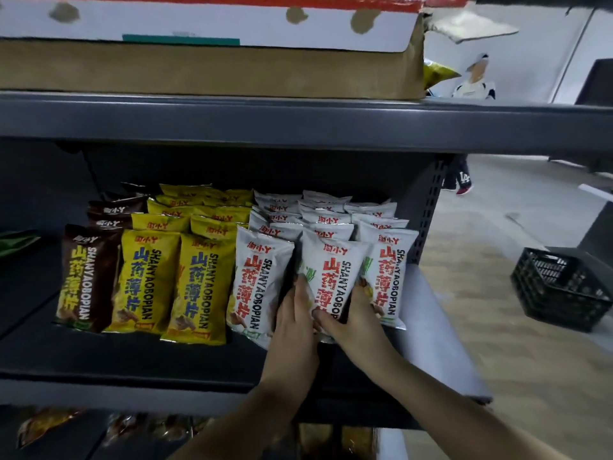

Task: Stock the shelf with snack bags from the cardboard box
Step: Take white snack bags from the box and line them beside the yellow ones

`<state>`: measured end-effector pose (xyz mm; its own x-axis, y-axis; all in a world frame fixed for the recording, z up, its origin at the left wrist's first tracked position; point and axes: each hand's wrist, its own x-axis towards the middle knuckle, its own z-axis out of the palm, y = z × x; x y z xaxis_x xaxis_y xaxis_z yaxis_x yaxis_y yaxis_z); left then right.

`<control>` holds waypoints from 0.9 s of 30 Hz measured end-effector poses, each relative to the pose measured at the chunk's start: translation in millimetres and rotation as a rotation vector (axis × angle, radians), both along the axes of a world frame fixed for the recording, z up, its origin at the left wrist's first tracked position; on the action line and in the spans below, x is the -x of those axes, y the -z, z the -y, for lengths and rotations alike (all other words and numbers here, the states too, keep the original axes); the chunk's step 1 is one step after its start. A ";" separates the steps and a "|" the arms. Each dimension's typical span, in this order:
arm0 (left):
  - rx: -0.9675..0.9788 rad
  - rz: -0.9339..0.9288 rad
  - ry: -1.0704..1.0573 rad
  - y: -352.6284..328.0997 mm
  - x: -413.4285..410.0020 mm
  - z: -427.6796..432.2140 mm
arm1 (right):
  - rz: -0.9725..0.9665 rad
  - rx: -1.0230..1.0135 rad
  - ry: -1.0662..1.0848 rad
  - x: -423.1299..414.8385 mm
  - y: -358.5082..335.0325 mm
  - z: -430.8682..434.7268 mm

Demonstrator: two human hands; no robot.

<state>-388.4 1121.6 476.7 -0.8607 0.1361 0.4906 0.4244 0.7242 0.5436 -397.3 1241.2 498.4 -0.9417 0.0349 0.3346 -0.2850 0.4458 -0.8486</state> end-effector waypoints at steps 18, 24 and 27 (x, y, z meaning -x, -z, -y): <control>0.145 -0.245 -0.048 0.1 -12.1 19.8 | -0.001 0.005 0.180 4.9 13.9 16.1; 0.361 -0.397 -0.127 -4.8 4.2 79.3 | -0.383 -0.455 0.440 -11.1 -8.4 20.4; 0.539 -0.406 -0.094 -5.2 25.6 89.7 | -0.603 -0.773 0.367 -4.2 -18.3 26.4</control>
